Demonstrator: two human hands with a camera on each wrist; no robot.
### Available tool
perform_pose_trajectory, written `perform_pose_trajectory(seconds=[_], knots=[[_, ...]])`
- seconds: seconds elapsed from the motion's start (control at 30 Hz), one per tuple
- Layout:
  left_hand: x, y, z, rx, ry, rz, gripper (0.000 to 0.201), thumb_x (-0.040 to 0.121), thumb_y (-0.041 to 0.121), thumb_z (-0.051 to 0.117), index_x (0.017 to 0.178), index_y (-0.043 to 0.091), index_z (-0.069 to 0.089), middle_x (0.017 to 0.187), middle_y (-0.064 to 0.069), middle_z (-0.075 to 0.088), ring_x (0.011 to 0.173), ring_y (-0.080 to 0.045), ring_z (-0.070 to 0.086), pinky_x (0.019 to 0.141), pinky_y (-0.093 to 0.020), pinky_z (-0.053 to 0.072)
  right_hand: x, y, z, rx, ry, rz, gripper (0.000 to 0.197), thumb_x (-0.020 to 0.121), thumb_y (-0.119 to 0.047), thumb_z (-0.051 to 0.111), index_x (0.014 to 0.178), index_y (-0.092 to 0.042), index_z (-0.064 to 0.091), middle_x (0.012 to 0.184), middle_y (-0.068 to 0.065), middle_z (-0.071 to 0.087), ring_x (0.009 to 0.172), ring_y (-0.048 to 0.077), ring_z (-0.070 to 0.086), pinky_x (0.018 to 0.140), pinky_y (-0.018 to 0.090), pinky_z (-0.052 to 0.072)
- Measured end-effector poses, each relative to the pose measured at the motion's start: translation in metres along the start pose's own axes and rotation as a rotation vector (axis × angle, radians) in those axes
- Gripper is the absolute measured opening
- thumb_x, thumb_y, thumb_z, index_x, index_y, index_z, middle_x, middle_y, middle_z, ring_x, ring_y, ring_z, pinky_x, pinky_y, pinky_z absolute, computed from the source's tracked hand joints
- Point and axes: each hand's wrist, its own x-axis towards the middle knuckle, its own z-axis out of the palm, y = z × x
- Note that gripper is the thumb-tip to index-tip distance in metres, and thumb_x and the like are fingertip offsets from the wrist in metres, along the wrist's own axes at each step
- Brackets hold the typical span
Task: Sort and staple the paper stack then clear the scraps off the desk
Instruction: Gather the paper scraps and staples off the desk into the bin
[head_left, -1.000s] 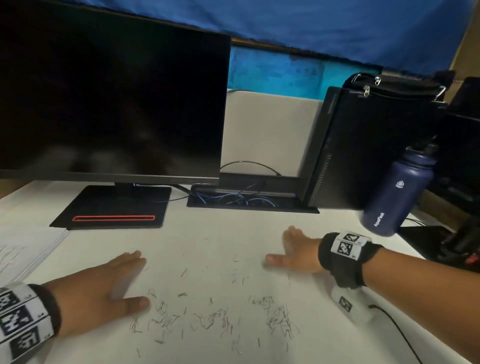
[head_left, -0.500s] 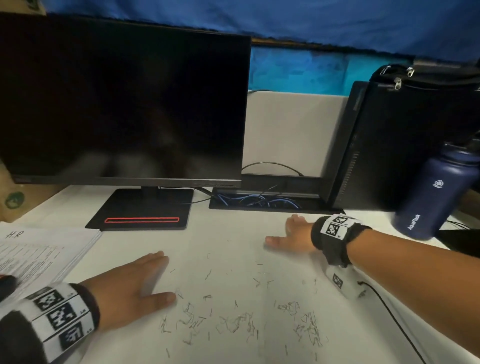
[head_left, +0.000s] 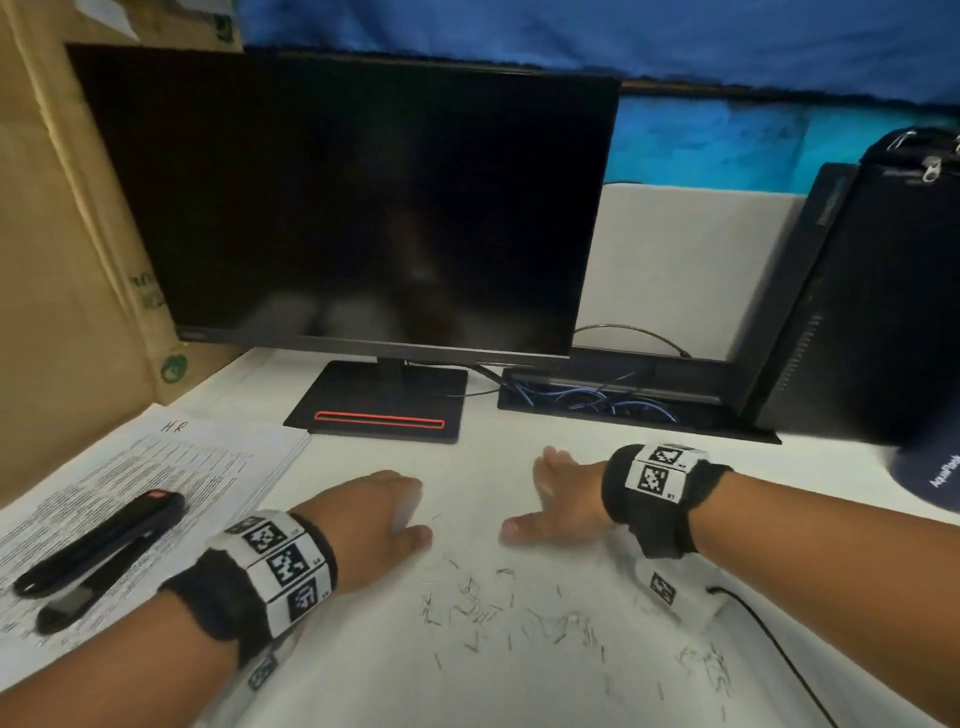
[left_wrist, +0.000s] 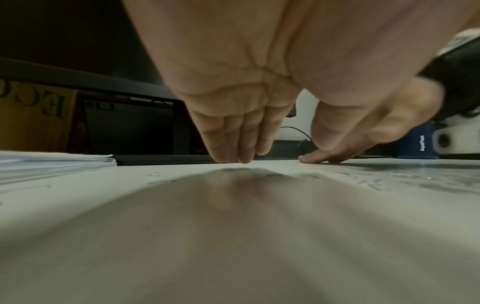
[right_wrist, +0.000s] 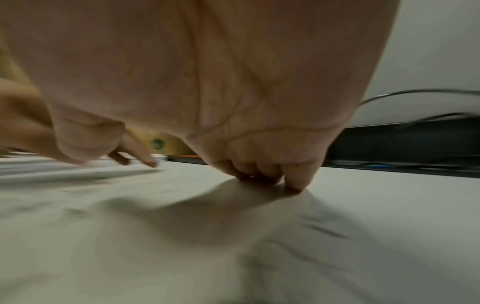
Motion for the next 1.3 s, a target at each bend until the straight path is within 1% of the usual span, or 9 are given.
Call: perform_pose_trajectory(seconds=[0.1,0.2,0.33,0.47,0.67,0.83,0.97,1.07,1.3], knots=[[-0.001,-0.002,0.001,0.050,0.043,-0.045,0.027,0.097,0.048,0.041,0.102,0.024,0.054,0.116,0.003,0.057,0.105,-0.017,0.058,0.094,-0.036,0.049,-0.011,-0.048,-0.009,0.000,-0.103,-0.177,0.095,0.084,-0.078,0.041,0.157,-0.024,0.010,0.165,-0.008,0.003,0.147,0.019,0.025,0.116,0.038,0.025],[-0.001,-0.008,-0.001,-0.004,0.185,-0.144,0.023,0.095,0.040,0.041,0.105,0.028,0.058,0.112,0.004,0.061,0.101,-0.020,0.061,0.088,-0.034,0.051,0.005,-0.078,-0.029,-0.028,0.056,-0.187,0.068,0.089,-0.059,0.051,0.143,-0.020,0.038,0.141,0.003,0.050,0.110,0.023,0.057,0.089,0.034,0.047],[-0.004,-0.010,-0.001,-0.023,0.161,-0.239,0.032,0.097,0.035,0.041,0.121,0.023,0.056,0.121,0.000,0.057,0.112,-0.022,0.057,0.095,-0.037,0.049,0.033,-0.091,-0.040,-0.141,0.134,-0.040,0.087,0.084,-0.075,0.041,0.153,-0.026,0.023,0.151,0.009,0.034,0.129,0.033,0.047,0.101,0.043,0.040],[0.002,-0.022,0.002,-0.035,0.092,-0.353,0.056,0.094,0.052,0.045,0.136,0.016,0.045,0.140,-0.004,0.042,0.130,-0.026,0.045,0.104,-0.045,0.044,0.051,-0.091,-0.030,-0.173,0.159,0.040,0.109,0.069,-0.092,0.028,0.156,-0.031,0.005,0.154,0.011,0.027,0.135,0.038,0.037,0.104,0.052,0.035],[0.040,-0.042,0.009,-0.059,-0.011,-0.427,0.099,0.091,0.067,0.041,0.159,0.010,-0.003,0.167,-0.015,-0.004,0.154,-0.034,0.000,0.123,-0.052,0.016,0.059,-0.093,-0.013,-0.281,0.154,0.040,0.115,0.057,-0.100,0.014,0.153,-0.039,-0.004,0.153,0.011,0.027,0.136,0.036,0.031,0.104,0.057,0.033],[0.050,-0.053,0.008,-0.073,-0.016,-0.474,0.098,0.087,0.070,0.038,0.159,0.012,0.004,0.166,-0.015,0.003,0.153,-0.034,0.007,0.122,-0.052,0.017,0.054,-0.090,-0.019,-0.243,0.106,0.047,0.108,0.061,-0.098,0.022,0.152,-0.045,-0.001,0.157,0.007,0.019,0.142,0.035,0.022,0.107,0.059,0.030],[0.034,-0.034,0.006,-0.047,-0.068,-0.400,0.092,0.090,0.065,0.039,0.158,0.010,0.010,0.166,-0.015,0.000,0.153,-0.033,0.006,0.122,-0.052,0.018,0.043,-0.092,-0.027,-0.084,0.047,0.046,0.111,0.057,-0.096,0.036,0.152,-0.043,0.015,0.158,0.003,0.020,0.141,0.034,0.027,0.109,0.056,0.031],[0.006,-0.007,0.001,-0.031,-0.055,-0.269,0.081,0.094,0.056,0.046,0.154,0.007,0.022,0.164,-0.013,0.010,0.148,-0.029,0.024,0.116,-0.046,0.031,0.028,-0.084,-0.033,0.042,-0.013,-0.008,0.102,0.070,-0.087,0.046,0.153,-0.032,0.025,0.161,-0.002,0.018,0.144,0.026,0.027,0.114,0.046,0.027],[-0.038,0.016,0.011,-0.071,-0.199,0.136,0.053,0.099,0.041,0.043,0.144,0.013,0.034,0.168,0.003,-0.005,0.154,-0.016,0.011,0.120,-0.041,0.023,-0.029,-0.058,0.006,-0.038,-0.136,-0.266,0.084,0.090,-0.071,0.038,0.157,-0.030,0.010,0.162,-0.020,-0.006,0.151,0.010,0.008,0.122,0.036,0.010]])
